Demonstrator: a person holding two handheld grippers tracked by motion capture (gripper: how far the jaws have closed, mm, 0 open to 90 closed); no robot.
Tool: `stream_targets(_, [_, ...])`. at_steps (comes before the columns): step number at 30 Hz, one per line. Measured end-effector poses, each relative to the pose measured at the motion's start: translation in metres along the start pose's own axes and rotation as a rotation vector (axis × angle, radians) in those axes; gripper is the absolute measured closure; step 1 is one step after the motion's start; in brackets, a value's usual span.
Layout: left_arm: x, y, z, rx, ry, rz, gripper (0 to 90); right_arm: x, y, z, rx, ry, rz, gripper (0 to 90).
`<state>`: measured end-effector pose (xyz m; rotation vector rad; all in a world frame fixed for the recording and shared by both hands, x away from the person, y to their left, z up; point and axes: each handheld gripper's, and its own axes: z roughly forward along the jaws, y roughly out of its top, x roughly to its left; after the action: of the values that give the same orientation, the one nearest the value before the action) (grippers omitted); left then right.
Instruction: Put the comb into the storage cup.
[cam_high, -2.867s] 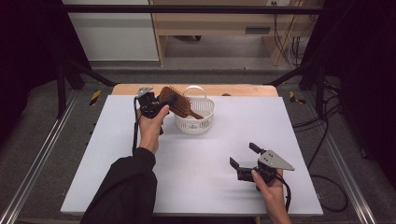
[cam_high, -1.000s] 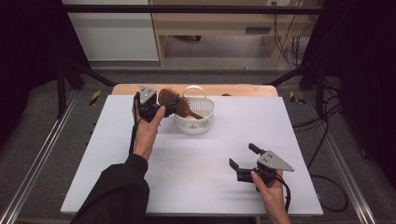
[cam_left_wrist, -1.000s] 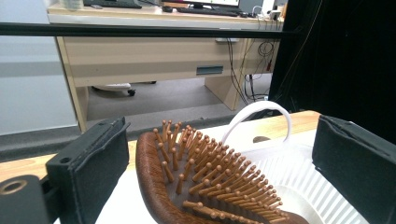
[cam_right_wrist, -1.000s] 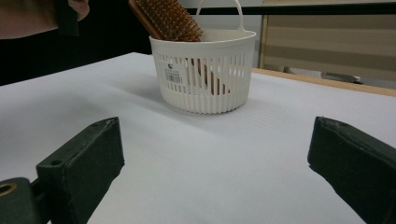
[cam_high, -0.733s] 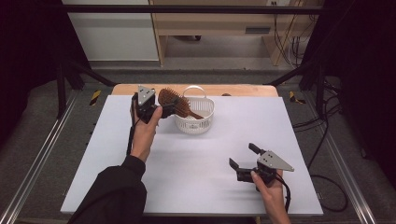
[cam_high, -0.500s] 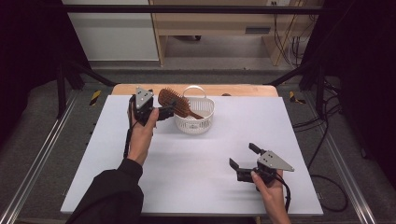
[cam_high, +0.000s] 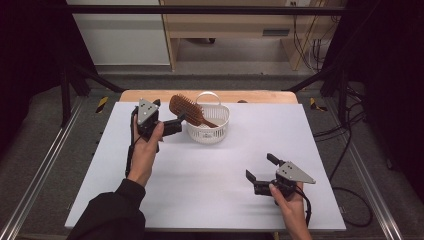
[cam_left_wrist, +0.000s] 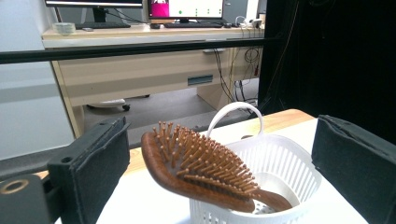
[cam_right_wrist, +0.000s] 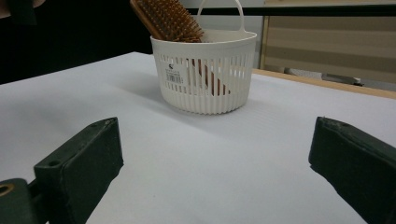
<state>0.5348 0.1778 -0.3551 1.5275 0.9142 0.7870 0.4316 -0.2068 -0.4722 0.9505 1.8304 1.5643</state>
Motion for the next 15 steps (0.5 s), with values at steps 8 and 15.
stream_targets(8, [0.010, -0.004, -0.021, 0.004, 0.001, -0.011, 4.3, 0.000, 0.000, 0.000, 0.001, 0.003, 0.005, 3.2])
stream_targets(15, [0.025, -0.007, -0.039, -0.004, 0.027, -0.032, 4.3, 0.001, 0.000, 0.000, 0.005, -0.002, -0.008, 3.3])
